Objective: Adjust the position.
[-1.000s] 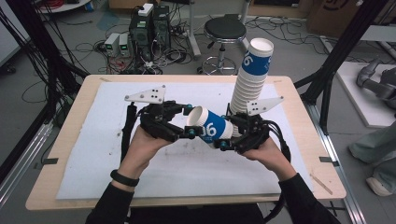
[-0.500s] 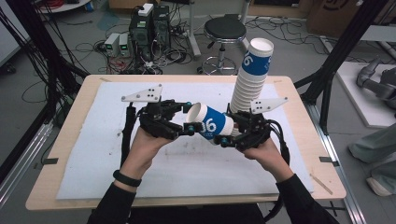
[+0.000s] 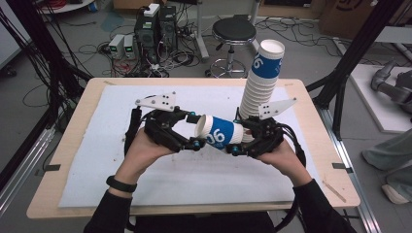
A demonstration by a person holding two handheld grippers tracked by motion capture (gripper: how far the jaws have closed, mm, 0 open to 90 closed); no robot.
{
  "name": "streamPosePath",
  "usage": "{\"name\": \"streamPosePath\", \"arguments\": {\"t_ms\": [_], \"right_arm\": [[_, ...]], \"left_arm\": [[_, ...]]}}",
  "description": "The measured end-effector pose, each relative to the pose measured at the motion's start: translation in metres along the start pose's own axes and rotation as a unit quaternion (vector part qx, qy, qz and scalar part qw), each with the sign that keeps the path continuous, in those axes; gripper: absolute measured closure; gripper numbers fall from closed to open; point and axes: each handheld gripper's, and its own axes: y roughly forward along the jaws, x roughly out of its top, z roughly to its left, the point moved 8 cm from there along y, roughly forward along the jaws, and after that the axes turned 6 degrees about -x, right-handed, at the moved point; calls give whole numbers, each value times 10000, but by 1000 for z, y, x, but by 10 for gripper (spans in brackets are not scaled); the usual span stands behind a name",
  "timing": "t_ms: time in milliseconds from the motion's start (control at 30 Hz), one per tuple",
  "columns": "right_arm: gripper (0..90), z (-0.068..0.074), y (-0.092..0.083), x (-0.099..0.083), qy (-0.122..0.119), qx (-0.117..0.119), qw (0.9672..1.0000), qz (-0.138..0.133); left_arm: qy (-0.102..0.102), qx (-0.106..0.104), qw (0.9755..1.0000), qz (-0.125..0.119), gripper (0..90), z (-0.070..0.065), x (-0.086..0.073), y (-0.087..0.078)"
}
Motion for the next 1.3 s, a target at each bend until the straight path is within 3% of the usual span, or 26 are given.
{"name": "streamPosePath", "arguments": {"t_ms": [167, 300, 500, 667, 867, 1200, 1300], "right_arm": [[196, 3, 4, -6, -179, -49, 9990, 404], [194, 5, 5, -6, -233, -6, 9987, 443], [167, 5, 0, 0, -126, 16, 9998, 155], [162, 5, -6, 9, 74, 87, 9995, -292], [161, 4, -6, 12, 183, 76, 9984, -534], [200, 3, -6, 8, 22, 88, 9995, -299], [201, 1, -6, 6, -32, 20, 9998, -201]], "left_arm": [[-17, -93, 9995, 299, 218, 0, -6, 6], [-26, -172, 9992, 371, 290, 1, -8, 6], [-20, -241, 9997, -16, 296, 1, -2, 4], [25, -304, 9988, -386, 297, 1, 5, 1], [16, -299, 9974, -654, 297, 2, 7, -2], [-19, -185, 9996, -213, 291, 2, -1, 1], [-101, -143, 9997, -176, 250, 2, -2, 1]]}}
